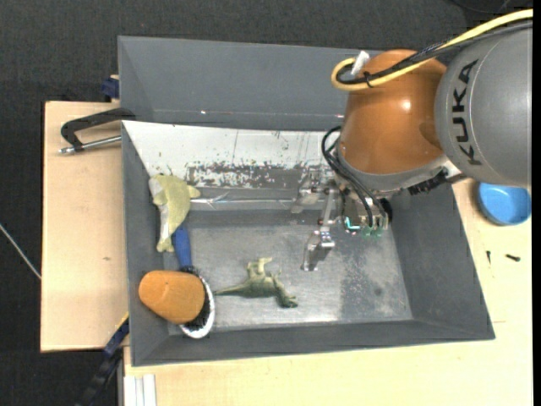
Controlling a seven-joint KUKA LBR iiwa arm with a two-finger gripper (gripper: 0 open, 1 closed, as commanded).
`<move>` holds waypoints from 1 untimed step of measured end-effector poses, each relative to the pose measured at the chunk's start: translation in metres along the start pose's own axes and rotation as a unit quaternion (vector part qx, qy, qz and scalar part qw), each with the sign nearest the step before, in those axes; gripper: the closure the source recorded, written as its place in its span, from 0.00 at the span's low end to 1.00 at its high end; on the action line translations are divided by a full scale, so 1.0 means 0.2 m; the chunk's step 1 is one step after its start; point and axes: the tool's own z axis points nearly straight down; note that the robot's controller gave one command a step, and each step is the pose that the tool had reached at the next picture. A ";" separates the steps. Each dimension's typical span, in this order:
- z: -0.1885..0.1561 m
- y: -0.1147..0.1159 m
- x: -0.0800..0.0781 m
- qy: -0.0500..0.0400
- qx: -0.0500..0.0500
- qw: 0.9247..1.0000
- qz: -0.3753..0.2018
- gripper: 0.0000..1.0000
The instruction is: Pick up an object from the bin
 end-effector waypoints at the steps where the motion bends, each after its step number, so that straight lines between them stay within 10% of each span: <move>1: 0.68 0.13 0.14 -0.006 -0.001 1.000 -0.019 0.00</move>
Offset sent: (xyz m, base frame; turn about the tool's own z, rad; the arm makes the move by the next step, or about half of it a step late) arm -0.0305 0.0248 -0.1353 -0.0376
